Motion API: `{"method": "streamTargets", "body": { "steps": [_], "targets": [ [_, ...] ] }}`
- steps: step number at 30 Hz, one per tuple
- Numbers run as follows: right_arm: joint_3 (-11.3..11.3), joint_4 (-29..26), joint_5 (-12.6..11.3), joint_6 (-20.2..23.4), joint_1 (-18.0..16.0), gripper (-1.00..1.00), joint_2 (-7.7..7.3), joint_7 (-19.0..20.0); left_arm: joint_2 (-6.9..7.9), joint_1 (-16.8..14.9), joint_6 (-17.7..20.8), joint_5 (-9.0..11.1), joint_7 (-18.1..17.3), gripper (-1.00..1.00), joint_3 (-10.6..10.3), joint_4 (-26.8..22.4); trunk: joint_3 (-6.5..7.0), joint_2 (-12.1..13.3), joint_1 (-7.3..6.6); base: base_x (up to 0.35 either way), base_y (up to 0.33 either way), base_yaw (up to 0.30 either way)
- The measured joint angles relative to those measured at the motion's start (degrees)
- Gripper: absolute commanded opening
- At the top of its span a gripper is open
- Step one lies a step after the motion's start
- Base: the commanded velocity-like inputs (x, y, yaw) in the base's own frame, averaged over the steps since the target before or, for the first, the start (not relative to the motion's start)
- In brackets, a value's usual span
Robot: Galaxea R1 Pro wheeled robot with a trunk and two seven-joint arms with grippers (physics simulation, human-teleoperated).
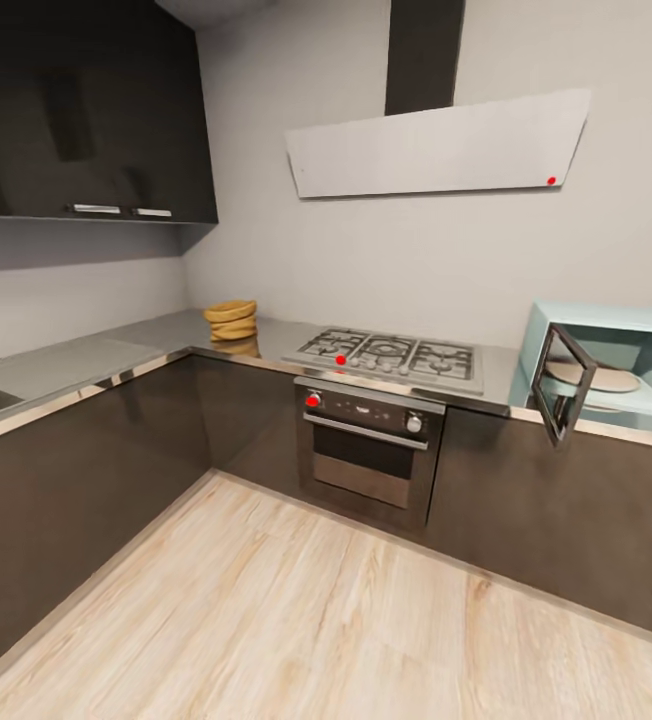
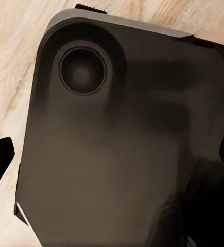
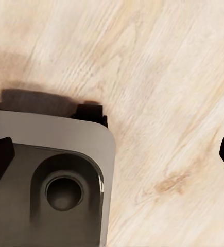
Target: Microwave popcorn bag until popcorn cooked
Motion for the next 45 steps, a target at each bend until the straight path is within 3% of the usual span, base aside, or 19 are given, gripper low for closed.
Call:
{"method": "streamTargets", "body": {
  "steps": [8,27,45],
  "targets": [
    [0.01,0.00,0.01,-0.16,0.02,1.00,-0.19,0.07,0.05,0.03,-0.01,0.00,0.00,1.00,-0.04,0.01,0.00,0.00,-0.01,0.025,0.000,0.066],
    [0.06,-0.06,0.20,-0.20,0.02,1.00,-0.15,0.21,0.17,0.01,0.04,-0.09,0.00,1.00,-0.08,0.01,0.00,-0.01,-0.03,0.300,0.000,0.003],
    [0.00,-0.07,0.11,-0.31,0.02,1.00,-0.27,0.08,0.16,0.01,0.00,-0.09,0.00,1.00,-0.08,0.01,0.00,0.00,-0.02,0.212,0.000,0.183]
  ]
}}
